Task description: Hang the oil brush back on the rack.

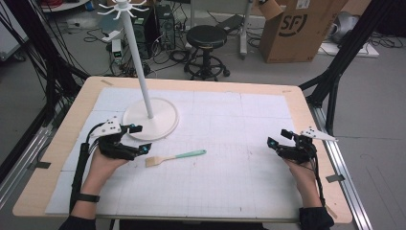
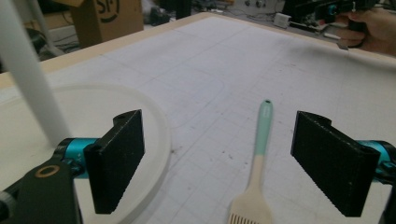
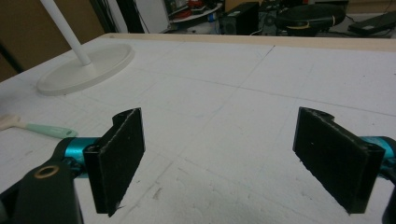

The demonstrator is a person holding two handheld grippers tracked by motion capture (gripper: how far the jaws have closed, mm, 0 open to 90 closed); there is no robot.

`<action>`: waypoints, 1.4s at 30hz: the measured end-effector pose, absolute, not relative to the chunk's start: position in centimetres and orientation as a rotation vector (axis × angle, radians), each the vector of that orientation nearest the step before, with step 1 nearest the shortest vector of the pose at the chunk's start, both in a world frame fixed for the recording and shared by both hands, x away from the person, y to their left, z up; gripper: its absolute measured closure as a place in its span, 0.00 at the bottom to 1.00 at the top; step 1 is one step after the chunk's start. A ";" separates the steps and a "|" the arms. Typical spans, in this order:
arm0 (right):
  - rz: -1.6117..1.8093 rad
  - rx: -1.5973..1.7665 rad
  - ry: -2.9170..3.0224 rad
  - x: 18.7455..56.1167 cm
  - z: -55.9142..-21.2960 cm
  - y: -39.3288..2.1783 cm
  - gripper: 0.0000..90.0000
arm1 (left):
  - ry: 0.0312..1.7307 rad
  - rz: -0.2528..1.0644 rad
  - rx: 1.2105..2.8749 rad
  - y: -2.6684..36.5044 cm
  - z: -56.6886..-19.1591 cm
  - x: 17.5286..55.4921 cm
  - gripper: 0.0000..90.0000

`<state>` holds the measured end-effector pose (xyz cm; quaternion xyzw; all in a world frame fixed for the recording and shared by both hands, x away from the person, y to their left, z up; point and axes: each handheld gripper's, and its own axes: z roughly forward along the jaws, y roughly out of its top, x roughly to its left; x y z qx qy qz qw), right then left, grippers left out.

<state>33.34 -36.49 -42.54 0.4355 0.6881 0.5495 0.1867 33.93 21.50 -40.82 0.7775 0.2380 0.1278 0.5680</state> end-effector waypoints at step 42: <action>1.539 1.237 1.949 33.5 -42.7 -36.7 0.18 | 0.458 0.183 2.115 15.0 -44.5 34.6 0.58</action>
